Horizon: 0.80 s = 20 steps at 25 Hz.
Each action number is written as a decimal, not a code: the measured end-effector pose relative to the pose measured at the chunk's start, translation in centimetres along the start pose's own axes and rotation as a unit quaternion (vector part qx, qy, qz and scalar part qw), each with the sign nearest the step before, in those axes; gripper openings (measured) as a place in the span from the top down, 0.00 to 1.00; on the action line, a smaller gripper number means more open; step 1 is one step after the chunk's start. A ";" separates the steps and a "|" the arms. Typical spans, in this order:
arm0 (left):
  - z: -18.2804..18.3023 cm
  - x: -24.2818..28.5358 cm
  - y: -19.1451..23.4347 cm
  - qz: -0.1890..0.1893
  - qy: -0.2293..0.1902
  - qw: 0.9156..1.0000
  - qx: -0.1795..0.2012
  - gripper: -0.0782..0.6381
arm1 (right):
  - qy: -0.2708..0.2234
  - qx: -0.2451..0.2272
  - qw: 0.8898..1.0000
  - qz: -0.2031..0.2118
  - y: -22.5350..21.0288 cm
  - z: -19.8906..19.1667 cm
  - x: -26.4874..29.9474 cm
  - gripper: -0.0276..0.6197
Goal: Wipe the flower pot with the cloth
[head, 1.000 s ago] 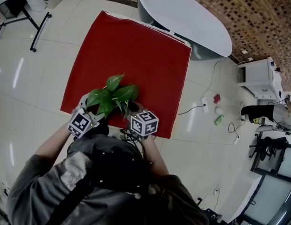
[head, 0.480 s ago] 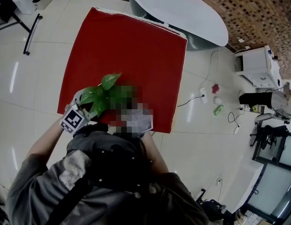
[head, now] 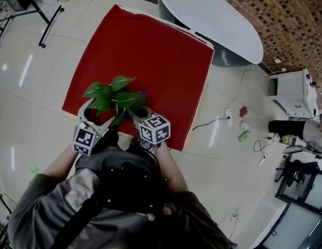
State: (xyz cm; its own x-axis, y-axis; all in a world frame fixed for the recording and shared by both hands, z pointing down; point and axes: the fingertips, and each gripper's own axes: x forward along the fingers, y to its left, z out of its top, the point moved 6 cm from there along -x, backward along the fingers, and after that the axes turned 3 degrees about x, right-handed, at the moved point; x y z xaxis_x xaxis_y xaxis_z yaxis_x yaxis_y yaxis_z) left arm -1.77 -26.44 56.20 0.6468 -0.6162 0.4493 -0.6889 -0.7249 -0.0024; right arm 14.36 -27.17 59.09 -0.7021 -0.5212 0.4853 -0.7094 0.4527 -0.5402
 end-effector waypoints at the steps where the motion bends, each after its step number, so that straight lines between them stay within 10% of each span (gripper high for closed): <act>1: 0.2 0.4 -0.8 0.020 0.000 1.000 -0.003 0.29 | 0.002 -0.003 1.000 0.009 0.0 0.0 -0.1 0.87; 12: -0.8 2.6 -2.0 0.163 0.004 0.986 -0.025 0.28 | 0.026 -0.037 0.997 0.059 0.8 -1.9 0.5 0.87; 20: -2.0 0.6 -0.6 0.091 -0.025 0.995 0.017 0.30 | -0.049 -0.022 0.999 0.006 -1.0 1.2 -3.2 0.87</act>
State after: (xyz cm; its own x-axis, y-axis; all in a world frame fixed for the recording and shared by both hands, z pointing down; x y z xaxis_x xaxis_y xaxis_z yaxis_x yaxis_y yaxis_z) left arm -1.64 -25.77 58.20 0.5292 -0.7520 0.3929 -0.7851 -0.6096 -0.1093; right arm 17.35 -26.78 57.25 -0.7021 -0.5833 0.4084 -0.7051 0.4897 -0.5129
